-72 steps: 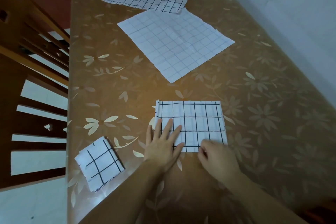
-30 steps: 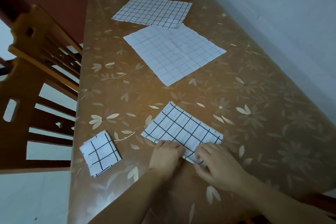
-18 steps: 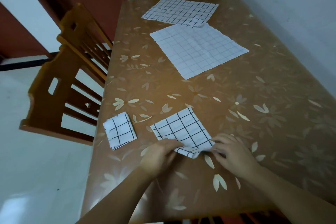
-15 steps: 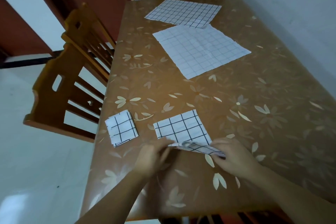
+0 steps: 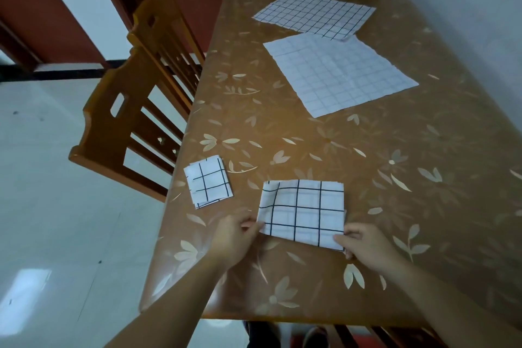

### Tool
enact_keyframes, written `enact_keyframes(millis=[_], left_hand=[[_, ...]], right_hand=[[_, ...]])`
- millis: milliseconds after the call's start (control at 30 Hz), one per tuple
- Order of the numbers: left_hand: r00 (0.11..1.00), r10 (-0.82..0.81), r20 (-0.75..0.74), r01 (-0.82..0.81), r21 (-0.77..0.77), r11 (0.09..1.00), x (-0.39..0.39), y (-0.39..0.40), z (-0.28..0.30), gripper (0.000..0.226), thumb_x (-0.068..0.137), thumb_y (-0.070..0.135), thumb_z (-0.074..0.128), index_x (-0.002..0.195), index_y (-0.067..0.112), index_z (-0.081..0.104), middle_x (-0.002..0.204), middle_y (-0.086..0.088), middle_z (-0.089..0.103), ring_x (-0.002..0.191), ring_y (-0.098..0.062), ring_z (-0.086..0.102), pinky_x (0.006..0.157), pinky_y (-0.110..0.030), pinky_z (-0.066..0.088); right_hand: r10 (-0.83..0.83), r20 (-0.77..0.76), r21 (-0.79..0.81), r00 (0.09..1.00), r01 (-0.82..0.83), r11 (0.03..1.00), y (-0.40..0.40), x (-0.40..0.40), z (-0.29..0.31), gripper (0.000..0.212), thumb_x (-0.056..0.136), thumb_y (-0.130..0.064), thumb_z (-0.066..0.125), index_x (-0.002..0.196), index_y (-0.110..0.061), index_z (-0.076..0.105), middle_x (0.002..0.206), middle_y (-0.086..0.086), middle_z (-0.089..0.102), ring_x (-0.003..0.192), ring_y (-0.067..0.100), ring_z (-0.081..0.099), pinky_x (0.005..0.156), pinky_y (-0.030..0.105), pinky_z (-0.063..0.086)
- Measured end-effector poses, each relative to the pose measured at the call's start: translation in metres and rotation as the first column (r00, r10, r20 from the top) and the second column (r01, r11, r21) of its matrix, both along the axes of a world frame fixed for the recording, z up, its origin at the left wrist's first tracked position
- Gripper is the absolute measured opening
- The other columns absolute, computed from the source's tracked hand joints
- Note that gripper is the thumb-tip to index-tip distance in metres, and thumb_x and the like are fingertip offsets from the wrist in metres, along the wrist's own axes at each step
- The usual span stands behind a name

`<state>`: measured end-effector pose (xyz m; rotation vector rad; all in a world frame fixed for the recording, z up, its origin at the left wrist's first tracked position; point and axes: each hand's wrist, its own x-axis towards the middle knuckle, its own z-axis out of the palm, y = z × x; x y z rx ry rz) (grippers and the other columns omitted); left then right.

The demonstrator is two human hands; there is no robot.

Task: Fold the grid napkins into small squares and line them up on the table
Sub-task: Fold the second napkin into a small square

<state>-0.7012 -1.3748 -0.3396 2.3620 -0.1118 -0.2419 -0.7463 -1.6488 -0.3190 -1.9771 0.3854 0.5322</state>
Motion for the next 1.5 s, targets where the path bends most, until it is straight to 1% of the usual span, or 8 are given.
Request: enact_keyframes(millis=[233,500,667,767,1167,1267,1367,1500], left_hand=[[0.971,0.033,-0.236,-0.076,-0.176,0.982,0.005,-0.010,0.013,0.012,0.091,0.019,0.065,0.085,0.013,0.074,0.060,0.008,0.067,0.051,0.001,0.058,0.055,-0.014,0.045],[0.967,0.191,-0.167,-0.249,-0.487,0.837,0.033,-0.029,0.039,0.018,0.086,0.030,0.072,0.072,0.019,0.075,0.071,-0.004,0.072,0.070,-0.015,0.066,0.067,-0.023,0.048],[0.950,0.067,-0.306,-0.150,-0.257,0.955,0.020,-0.027,0.019,0.024,0.087,0.038,0.068,0.073,0.022,0.077,0.063,0.005,0.071,0.055,-0.004,0.061,0.056,-0.021,0.048],[0.888,0.074,-0.455,-0.209,-0.255,0.944,0.013,-0.030,0.014,0.030,0.089,0.023,0.069,0.065,0.005,0.069,0.055,0.000,0.059,0.044,-0.002,0.055,0.046,-0.019,0.050],[0.971,-0.027,-0.236,0.087,0.248,0.965,0.016,-0.026,-0.007,0.036,0.091,0.038,0.059,0.057,0.027,0.052,0.072,0.008,0.064,0.064,-0.011,0.056,0.056,-0.025,0.042],[0.996,-0.080,-0.036,0.087,0.377,0.922,0.012,-0.025,-0.007,0.023,0.092,0.042,0.053,0.076,0.025,0.048,0.081,0.007,0.057,0.075,-0.018,0.057,0.059,-0.028,0.039],[0.906,-0.359,0.226,0.193,0.532,0.824,0.008,-0.030,-0.016,0.032,0.090,0.049,0.042,0.109,0.028,0.057,0.113,0.004,0.061,0.106,-0.024,0.058,0.081,-0.035,0.045],[0.858,-0.512,-0.034,0.411,0.641,0.648,0.014,-0.037,-0.030,0.064,0.094,0.060,0.014,0.152,0.033,0.017,0.161,0.006,0.011,0.149,-0.023,0.007,0.119,-0.052,0.006]], right_hand=[[-0.309,-0.140,0.204,0.941,0.332,0.921,0.014,0.016,0.003,0.004,0.093,-0.015,0.062,0.096,-0.015,0.061,0.092,0.009,0.069,0.056,0.021,0.066,0.047,0.028,0.045],[-0.312,0.223,0.239,0.923,0.259,0.936,-0.009,0.045,0.040,0.017,0.088,-0.002,0.061,0.082,-0.014,0.072,0.082,-0.002,0.075,0.080,0.015,0.069,0.078,0.032,0.055],[-0.167,0.068,-0.016,0.984,0.169,0.986,-0.018,0.009,0.005,0.012,0.088,-0.013,0.064,0.094,-0.022,0.071,0.078,-0.008,0.074,0.072,0.010,0.070,0.069,0.029,0.055],[-0.144,0.017,-0.098,0.989,0.145,0.985,-0.022,-0.002,-0.010,0.009,0.091,-0.020,0.061,0.090,-0.022,0.069,0.068,-0.006,0.071,0.061,0.011,0.067,0.063,0.030,0.050],[-0.177,0.012,-0.189,0.984,0.176,0.966,-0.011,0.020,-0.010,0.011,0.090,-0.022,0.063,0.087,-0.012,0.067,0.056,-0.005,0.063,0.046,0.012,0.060,0.052,0.024,0.041],[-0.178,0.027,-0.207,0.984,0.180,0.962,-0.009,0.025,-0.012,0.012,0.091,-0.021,0.063,0.088,-0.010,0.067,0.053,-0.005,0.060,0.042,0.011,0.057,0.050,0.022,0.040],[-0.133,0.032,-0.263,0.991,0.136,0.955,-0.010,0.028,-0.016,0.013,0.092,-0.024,0.062,0.088,-0.012,0.066,0.060,-0.005,0.062,0.041,0.008,0.056,0.048,0.019,0.037],[0.046,0.264,-0.600,0.963,0.127,0.790,-0.008,0.027,-0.025,0.021,0.088,-0.034,0.062,0.105,-0.022,0.060,0.091,-0.004,0.061,0.079,0.017,0.060,0.059,0.024,0.043]])
